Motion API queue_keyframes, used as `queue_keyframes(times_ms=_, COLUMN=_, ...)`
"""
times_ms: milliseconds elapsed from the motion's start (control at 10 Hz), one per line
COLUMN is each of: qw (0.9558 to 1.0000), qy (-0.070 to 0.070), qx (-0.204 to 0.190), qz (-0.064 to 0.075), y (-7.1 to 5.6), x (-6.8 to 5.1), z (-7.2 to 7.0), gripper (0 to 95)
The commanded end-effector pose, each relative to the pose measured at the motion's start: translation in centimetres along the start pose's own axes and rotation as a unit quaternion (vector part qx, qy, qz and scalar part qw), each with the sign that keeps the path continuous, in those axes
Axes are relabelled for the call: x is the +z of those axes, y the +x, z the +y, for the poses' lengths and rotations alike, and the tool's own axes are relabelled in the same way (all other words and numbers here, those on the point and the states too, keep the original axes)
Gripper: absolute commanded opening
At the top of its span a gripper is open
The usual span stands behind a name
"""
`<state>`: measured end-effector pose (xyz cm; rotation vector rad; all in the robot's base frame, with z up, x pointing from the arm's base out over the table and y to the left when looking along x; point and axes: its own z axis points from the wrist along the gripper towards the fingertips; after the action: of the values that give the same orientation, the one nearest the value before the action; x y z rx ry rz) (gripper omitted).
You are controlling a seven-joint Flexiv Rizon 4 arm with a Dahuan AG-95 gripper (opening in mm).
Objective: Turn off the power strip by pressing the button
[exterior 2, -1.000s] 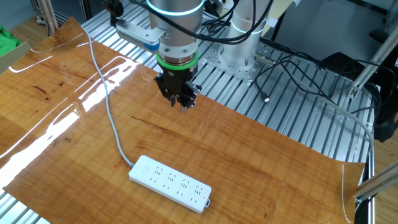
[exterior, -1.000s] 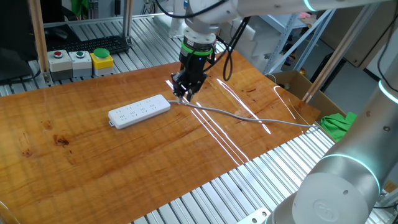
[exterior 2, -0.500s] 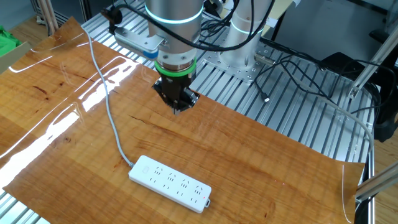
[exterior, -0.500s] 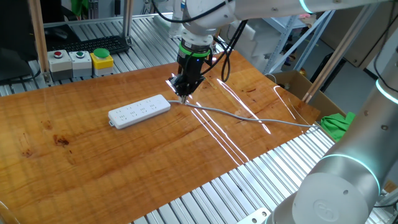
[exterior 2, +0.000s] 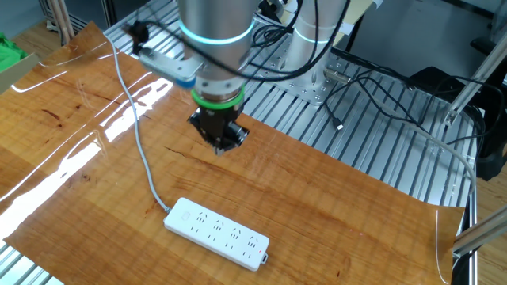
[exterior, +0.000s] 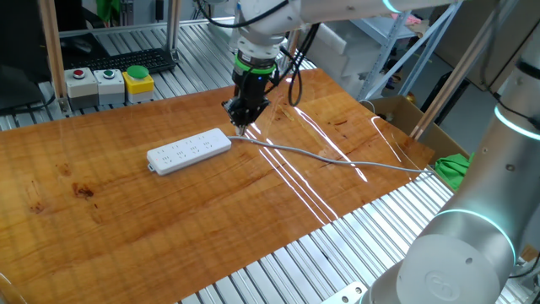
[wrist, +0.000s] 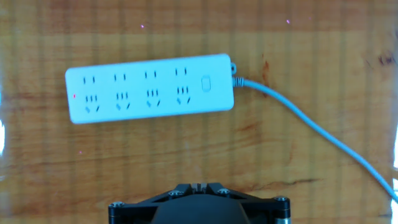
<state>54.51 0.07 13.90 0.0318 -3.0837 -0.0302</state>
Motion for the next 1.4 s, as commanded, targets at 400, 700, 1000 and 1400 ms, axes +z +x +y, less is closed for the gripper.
queue_keyframes(times_ms=400, qw=1.0000, qy=0.002, qx=-0.004, qz=-0.005, y=-2.7, x=1.0, z=-0.4, gripper=0.0)
queue_keyframes(times_ms=700, qw=1.0000, qy=0.002, qx=-0.005, qz=-0.007, y=-4.1, x=1.9, z=-0.8, gripper=0.0)
queue_keyframes(times_ms=1000, qw=0.9999, qy=0.002, qx=-0.007, qz=-0.010, y=-5.0, x=2.5, z=-1.1, gripper=0.0)
queue_keyframes(times_ms=1400, qw=0.9999, qy=0.002, qx=-0.009, qz=-0.012, y=-6.4, x=3.6, z=-1.5, gripper=0.0)
